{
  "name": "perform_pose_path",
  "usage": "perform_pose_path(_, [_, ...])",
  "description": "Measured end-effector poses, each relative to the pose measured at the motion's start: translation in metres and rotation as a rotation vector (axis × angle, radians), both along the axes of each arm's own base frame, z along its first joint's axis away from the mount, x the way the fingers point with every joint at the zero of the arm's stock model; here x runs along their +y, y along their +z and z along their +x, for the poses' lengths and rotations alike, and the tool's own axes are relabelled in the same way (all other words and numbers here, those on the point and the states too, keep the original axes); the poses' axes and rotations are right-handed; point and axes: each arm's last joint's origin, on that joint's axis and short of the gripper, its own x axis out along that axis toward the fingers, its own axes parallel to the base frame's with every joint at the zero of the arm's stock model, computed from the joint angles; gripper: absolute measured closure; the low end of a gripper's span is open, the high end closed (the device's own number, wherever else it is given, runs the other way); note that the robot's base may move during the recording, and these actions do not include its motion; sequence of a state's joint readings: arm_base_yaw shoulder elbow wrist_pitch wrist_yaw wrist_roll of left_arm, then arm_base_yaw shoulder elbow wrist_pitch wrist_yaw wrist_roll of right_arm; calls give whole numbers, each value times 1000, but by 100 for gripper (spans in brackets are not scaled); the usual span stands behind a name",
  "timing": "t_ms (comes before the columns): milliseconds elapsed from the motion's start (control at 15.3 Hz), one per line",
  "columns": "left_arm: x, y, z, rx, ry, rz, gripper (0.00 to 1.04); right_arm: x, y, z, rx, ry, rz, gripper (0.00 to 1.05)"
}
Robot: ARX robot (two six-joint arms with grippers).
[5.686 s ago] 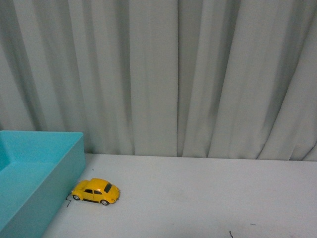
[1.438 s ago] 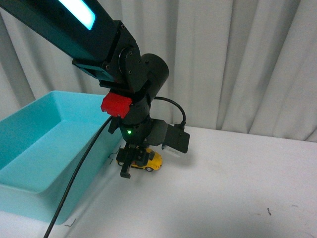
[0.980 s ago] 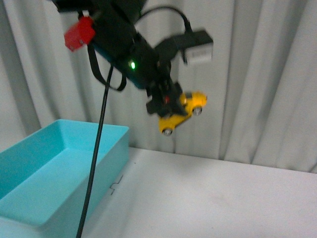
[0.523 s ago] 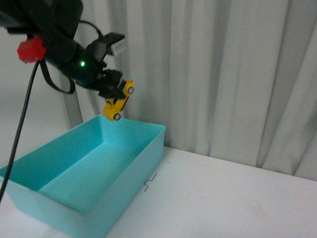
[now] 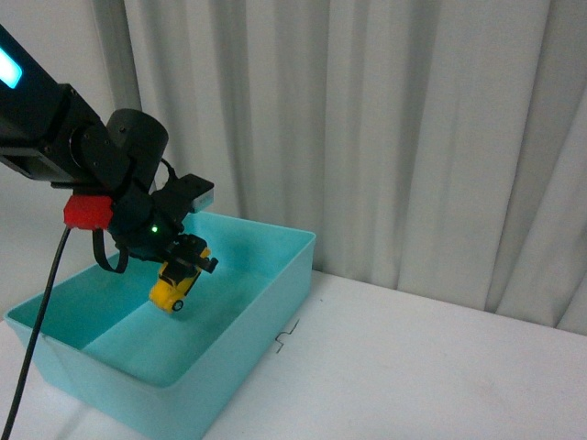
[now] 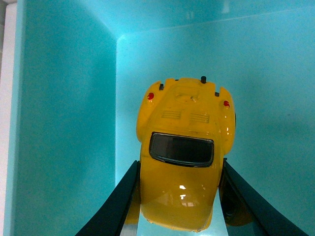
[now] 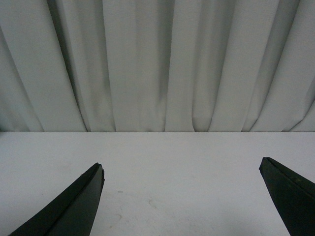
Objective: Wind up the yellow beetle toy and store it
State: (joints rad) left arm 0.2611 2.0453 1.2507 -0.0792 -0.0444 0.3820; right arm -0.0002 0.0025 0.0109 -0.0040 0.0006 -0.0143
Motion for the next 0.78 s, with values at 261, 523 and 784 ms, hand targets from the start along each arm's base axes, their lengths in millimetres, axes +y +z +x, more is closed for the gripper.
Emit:
perform_pose_path(261, [-11, -25, 2, 68, -8, 31, 65, 0, 0, 0, 0, 0, 0, 7])
perform_pose_path(523, [-23, -30, -3, 137, -42, -51, 47, 0, 0, 0, 0, 0, 0, 7])
perform_pose_path(784, [-21, -25, 0, 108, -36, -150, 16, 0, 0, 0, 0, 0, 0, 7])
